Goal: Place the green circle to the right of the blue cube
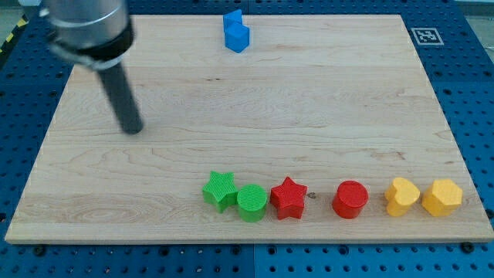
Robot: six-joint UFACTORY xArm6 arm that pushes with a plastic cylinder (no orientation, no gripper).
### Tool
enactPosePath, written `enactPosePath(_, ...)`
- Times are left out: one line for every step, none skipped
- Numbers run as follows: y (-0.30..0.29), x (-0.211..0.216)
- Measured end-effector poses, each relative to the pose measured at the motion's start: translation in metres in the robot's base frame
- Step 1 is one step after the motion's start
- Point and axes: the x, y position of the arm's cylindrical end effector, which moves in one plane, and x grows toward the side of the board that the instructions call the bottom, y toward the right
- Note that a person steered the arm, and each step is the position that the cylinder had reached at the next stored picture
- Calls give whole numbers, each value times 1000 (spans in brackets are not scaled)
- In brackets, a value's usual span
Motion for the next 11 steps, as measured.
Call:
enactPosePath(15, 69)
enactPosePath(94, 108)
enactPosePath(165, 129)
enactPosePath(194, 126)
enactPosePath(193, 112)
enactPosePath(193, 102)
enactPosePath(194, 95)
enactPosePath(204, 81)
enactPosePath(227, 61)
enactPosePath(253, 34)
enactPosePath(258, 7)
